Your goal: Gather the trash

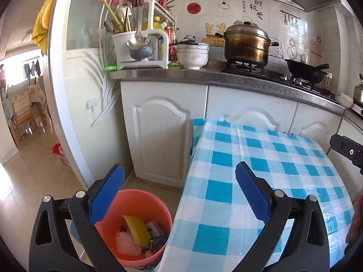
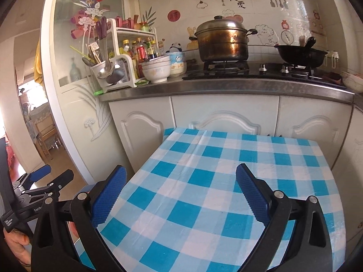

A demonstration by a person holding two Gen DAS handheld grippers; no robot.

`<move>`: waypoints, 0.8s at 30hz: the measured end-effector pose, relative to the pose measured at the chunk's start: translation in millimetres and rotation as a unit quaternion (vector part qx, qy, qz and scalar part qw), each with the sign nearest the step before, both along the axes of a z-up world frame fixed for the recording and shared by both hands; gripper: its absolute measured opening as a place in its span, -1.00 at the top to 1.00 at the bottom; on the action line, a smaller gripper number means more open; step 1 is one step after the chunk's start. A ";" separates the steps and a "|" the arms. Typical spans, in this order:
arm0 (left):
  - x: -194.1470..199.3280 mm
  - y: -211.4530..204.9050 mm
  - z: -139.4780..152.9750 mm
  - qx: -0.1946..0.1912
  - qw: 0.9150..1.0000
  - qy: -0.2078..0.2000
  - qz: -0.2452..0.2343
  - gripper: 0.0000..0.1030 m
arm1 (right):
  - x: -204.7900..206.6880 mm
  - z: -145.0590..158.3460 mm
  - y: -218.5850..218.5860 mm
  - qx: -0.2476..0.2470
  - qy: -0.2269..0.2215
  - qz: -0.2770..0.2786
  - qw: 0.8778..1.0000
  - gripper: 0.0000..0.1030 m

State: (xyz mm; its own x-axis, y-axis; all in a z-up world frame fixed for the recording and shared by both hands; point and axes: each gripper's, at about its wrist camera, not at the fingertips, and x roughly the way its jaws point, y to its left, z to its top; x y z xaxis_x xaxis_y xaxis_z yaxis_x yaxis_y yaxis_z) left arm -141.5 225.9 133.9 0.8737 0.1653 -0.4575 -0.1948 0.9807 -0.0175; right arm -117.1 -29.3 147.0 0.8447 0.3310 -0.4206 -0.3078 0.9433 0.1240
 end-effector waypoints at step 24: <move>-20.0 -105.6 57.1 0.044 0.995 -0.063 -0.060 -0.92 | -70.9 48.9 -78.7 -0.027 -0.085 -0.116 0.989 -0.91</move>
State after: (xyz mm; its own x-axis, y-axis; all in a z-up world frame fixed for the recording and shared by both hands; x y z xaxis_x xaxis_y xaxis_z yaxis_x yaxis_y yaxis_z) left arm -161.5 120.2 191.0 0.9393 0.0908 -0.3309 -0.0778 0.9956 0.0522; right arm -187.9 -108.0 195.9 0.9556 0.1005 -0.2770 -0.0939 0.9949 0.0370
